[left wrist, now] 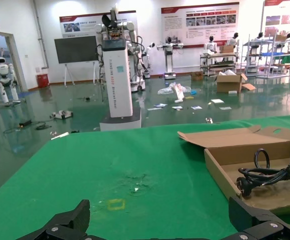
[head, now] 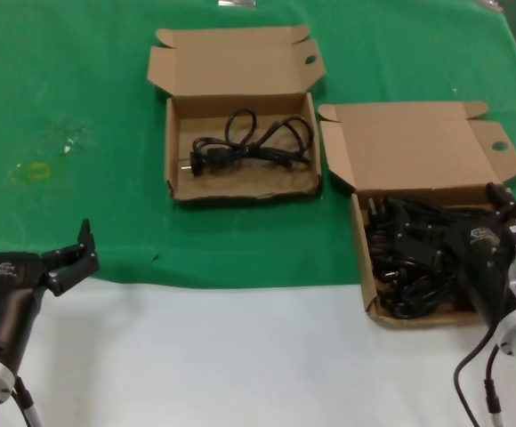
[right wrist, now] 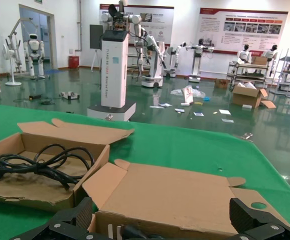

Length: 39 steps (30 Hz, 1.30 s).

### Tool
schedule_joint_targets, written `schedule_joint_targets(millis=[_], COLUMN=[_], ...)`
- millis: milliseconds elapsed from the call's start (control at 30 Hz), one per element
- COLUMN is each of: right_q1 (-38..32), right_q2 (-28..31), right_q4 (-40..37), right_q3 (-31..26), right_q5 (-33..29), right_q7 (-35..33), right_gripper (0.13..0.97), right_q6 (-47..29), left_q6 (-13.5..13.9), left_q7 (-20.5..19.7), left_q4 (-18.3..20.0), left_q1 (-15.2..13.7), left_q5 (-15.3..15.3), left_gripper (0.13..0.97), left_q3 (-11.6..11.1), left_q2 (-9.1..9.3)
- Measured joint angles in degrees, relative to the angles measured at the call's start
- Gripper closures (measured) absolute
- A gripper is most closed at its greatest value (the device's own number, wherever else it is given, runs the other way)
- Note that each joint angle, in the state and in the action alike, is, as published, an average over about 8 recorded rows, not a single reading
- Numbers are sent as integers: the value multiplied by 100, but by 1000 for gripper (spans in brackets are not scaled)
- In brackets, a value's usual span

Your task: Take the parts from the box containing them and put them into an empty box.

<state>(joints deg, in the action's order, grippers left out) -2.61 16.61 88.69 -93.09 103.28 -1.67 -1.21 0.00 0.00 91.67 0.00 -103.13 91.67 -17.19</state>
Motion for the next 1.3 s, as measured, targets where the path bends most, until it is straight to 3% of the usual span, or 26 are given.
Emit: schedule_joint_targets(millis=[1300], right_q1=[0], right_q2=[0], right_q4=[0], right_q3=[0], right_q5=[0], right_q7=[0], right_gripper=[129], right_q6=[0], left_q6=[0], left_q7=[0], left_q4=[0], left_q1=[0], left_q5=[0], left_gripper=[132], left_q3=[0], left_q2=[0])
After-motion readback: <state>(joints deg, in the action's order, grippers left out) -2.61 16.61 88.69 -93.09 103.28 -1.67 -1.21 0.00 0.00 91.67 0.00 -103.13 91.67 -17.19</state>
